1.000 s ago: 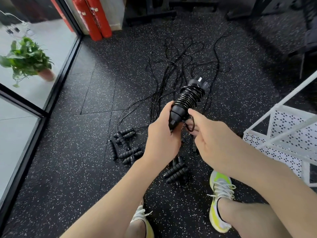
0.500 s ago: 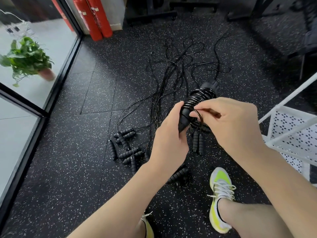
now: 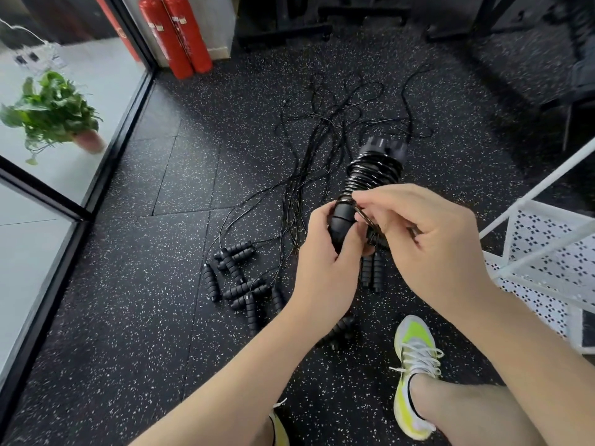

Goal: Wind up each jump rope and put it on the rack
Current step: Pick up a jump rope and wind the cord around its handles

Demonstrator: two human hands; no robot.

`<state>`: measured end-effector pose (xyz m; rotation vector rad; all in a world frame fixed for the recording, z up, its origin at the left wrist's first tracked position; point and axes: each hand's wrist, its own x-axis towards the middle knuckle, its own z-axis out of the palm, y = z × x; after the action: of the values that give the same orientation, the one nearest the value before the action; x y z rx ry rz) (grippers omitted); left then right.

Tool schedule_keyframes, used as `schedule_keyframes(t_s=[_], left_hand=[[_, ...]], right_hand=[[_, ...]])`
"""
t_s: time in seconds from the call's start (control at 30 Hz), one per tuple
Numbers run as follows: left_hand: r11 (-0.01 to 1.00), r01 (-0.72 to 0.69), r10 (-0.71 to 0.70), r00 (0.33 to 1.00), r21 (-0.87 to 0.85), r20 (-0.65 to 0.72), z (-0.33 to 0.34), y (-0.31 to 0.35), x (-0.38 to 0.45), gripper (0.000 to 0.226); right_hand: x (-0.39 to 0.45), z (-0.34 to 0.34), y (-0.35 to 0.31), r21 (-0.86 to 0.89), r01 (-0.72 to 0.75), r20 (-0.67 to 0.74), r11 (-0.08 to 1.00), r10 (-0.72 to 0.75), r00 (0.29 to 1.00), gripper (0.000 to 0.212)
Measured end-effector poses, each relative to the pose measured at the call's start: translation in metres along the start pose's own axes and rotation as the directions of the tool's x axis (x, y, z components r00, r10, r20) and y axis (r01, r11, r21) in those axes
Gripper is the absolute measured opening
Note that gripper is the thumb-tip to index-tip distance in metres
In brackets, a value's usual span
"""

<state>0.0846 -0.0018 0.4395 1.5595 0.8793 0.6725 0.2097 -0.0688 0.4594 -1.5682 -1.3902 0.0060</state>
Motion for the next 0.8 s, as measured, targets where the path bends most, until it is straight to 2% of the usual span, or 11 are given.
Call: schedule_keyframes(t_s=[0.07,0.17,0.3,0.4,0.53,0.6,0.67,0.7,0.73,0.77,0.8], left_hand=[[0.994,0.041,-0.044,0.999,-0.100,-0.025,-0.002,0.001,0.004,0.022],[0.972,0.094,-0.110,0.992,-0.217,-0.065,-0.008,-0.001,0.013,0.021],[0.978,0.074,-0.095,0.991,-0.192,-0.099,-0.015,-0.003,0.019,0.026],[0.990,0.052,-0.065,0.993,-0.130,-0.096,-0.015,-0.004,0.018,0.029],[0.994,0.039,-0.046,0.997,-0.099,-0.068,-0.013,-0.003,0.014,0.029],[0.994,0.038,-0.045,0.997,-0.107,-0.064,-0.015,-0.002,0.014,0.029],[0.990,0.052,-0.061,0.996,-0.131,-0.065,-0.020,-0.002,0.016,0.029],[0.988,0.058,-0.068,0.995,-0.144,-0.070,-0.022,-0.001,0.018,0.030],[0.986,0.060,-0.072,0.995,-0.158,-0.073,-0.025,-0.001,0.019,0.032],[0.983,0.063,-0.076,0.994,-0.170,-0.073,-0.028,-0.001,0.020,0.034],[0.982,0.066,-0.080,0.994,-0.176,-0.074,-0.030,-0.001,0.021,0.036]], right_hand=[[-0.003,0.001,0.001,0.036,-0.007,0.055,0.999,0.005,0.998,0.038],[-0.004,0.002,0.002,0.050,0.024,0.108,0.998,-0.029,0.994,0.037],[-0.002,0.001,0.004,-0.009,0.143,0.108,0.990,-0.141,0.984,0.025],[0.000,0.004,0.010,-0.084,0.157,0.100,0.984,-0.148,0.984,0.018],[-0.003,0.007,0.014,-0.053,-0.047,0.028,0.997,0.049,0.998,0.021],[-0.003,0.005,0.014,-0.149,-0.121,-0.029,0.981,0.118,0.993,0.021],[0.000,-0.001,0.012,-0.202,-0.239,-0.013,0.950,0.242,0.970,0.023],[0.003,-0.004,0.010,-0.178,-0.355,0.059,0.918,0.370,0.927,0.027],[0.005,-0.007,0.010,-0.152,-0.472,0.171,0.868,0.493,0.853,0.032],[0.004,-0.008,0.012,-0.142,-0.548,0.289,0.825,0.564,0.774,0.037],[0.002,-0.007,0.014,-0.132,-0.572,0.370,0.809,0.576,0.729,0.038]])
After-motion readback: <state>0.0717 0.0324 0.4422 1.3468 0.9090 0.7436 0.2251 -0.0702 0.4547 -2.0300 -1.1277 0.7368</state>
